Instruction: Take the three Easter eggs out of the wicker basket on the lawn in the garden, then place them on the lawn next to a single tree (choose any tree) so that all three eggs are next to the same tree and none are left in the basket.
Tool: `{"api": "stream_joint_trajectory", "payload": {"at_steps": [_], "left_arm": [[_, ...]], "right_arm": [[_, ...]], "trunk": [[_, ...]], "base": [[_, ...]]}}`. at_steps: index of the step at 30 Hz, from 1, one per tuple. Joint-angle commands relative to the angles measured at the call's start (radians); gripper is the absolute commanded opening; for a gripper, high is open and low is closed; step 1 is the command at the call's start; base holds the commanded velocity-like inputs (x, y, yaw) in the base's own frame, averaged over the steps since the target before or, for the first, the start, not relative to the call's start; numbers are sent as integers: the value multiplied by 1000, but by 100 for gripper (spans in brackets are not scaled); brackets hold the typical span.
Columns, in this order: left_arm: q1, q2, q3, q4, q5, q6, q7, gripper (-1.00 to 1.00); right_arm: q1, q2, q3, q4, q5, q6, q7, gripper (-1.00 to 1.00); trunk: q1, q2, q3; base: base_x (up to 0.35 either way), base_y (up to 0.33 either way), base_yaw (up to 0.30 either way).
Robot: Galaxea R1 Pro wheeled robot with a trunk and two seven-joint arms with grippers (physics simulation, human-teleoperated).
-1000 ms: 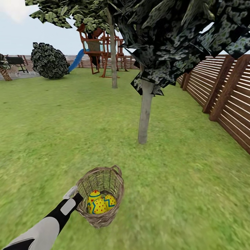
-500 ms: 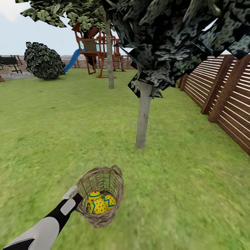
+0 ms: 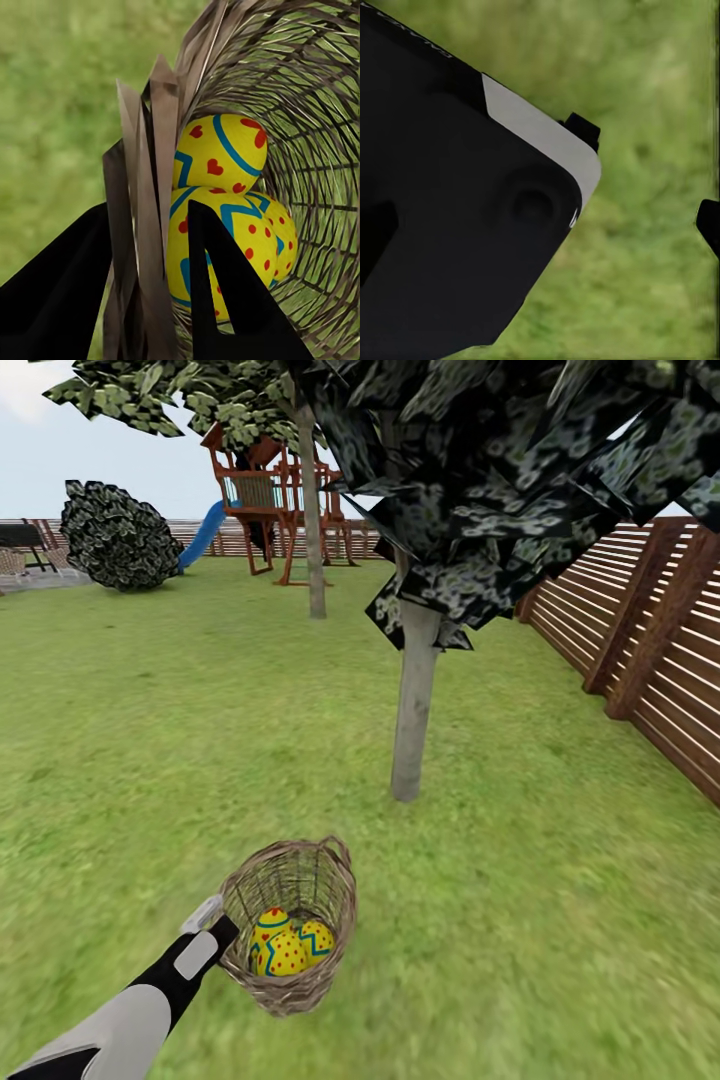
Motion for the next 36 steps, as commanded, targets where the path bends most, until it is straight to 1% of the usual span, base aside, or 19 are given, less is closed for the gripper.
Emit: {"api": "stream_joint_trajectory", "payload": {"at_steps": [1, 6, 20, 24, 33, 34, 36], "left_arm": [[0, -1, 1, -3, 6, 5, 4, -100], [0, 0, 1, -4, 6, 5, 4, -100], [0, 0, 1, -4, 6, 6, 4, -100], [0, 0, 1, -4, 6, 6, 4, -100], [0, -1, 1, -4, 6, 5, 4, -100], [6, 3, 2, -6, 8, 3, 2, -100], [9, 3, 2, -6, 3, 3, 2, -100]], "right_arm": [[-1, -1, -8, 3, 8, -5, 1, 100], [-1, -1, -8, 3, 4, -5, 1, 100], [-1, -5, -8, 1, 0, -5, 0, 100], [-1, -6, -8, 0, 1, -5, 1, 100], [-1, -8, -7, -1, 5, -5, -1, 100], [-7, -3, -1, -6, 10, -11, -7, 100], [-19, -7, 9, -13, 18, -22, -2, 100]], "trunk": [[1, -1, -1], [1, -1, -1], [1, -1, -1], [1, -1, -1], [1, -1, -1], [1, -1, -1], [1, -1, -1]], "base": [[340, 0, 0], [340, 0, -99], [340, 0, -2], [340, 0, -145], [340, 0, -7], [0, 0, 0], [0, 0, 0]]}}
